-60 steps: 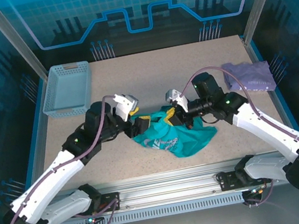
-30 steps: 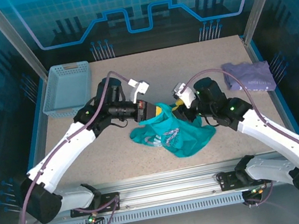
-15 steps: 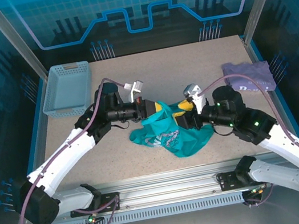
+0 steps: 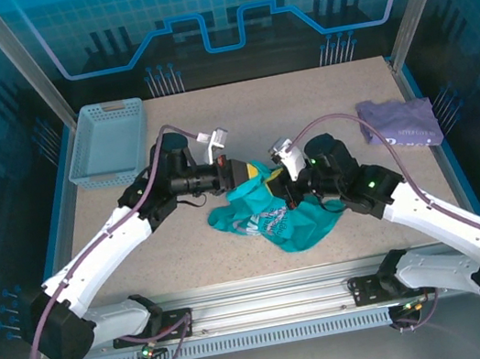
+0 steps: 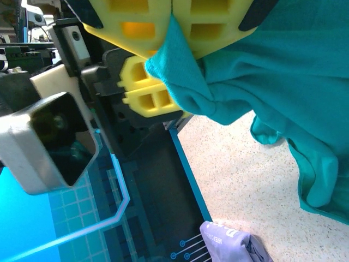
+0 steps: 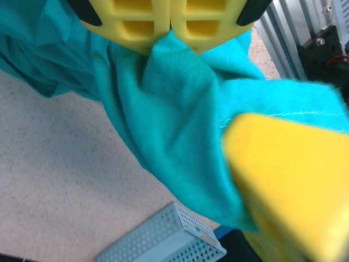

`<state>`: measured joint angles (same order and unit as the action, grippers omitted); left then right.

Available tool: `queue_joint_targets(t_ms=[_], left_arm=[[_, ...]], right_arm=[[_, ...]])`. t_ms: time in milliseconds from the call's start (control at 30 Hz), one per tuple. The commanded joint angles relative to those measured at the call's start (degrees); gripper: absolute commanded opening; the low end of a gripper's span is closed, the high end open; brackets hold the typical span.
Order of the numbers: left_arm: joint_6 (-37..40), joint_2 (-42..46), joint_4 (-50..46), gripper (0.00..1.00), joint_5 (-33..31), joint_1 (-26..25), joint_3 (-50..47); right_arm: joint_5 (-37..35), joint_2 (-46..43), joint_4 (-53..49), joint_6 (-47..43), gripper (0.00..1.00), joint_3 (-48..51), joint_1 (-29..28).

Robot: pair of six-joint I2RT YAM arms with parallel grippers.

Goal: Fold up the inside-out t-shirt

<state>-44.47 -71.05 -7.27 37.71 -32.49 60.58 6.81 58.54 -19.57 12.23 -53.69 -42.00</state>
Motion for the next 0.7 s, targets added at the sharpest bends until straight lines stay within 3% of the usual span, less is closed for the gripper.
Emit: queue_joint_targets(t_ms=[0,133,300,367,533,667], left_arm=[[0.7,2.2,0.6,0.0,-0.9,1.7,-1.5],[-3.2,3.1,6.6,0.0,0.3,4.3,-4.7],[-1.1,3.7,5.8,0.06,-1.1,5.9,-5.3],[1.9,4.5,3.6,0.11,-3.2,6.1,-5.1],[14.0,7.8,-11.3,0.42,-16.8,5.9,-2.3],[19.1,13.0,-16.9,0.53,-24.9,5.0,-1.9]], right_arm=[[7.2,-4.6,4.6,-0.6,0.0,2.0,2.2],[23.2,-7.2,10.7,-1.0,0.0,6.2,6.7],[35.7,-5.7,19.6,1.6,0.0,8.2,10.3],[37.8,-4.3,22.4,2.7,0.0,8.3,10.9],[40.8,-1.0,26.7,4.4,0.0,8.0,11.1],[39.8,-0.6,26.5,3.9,0.0,8.2,11.1]])
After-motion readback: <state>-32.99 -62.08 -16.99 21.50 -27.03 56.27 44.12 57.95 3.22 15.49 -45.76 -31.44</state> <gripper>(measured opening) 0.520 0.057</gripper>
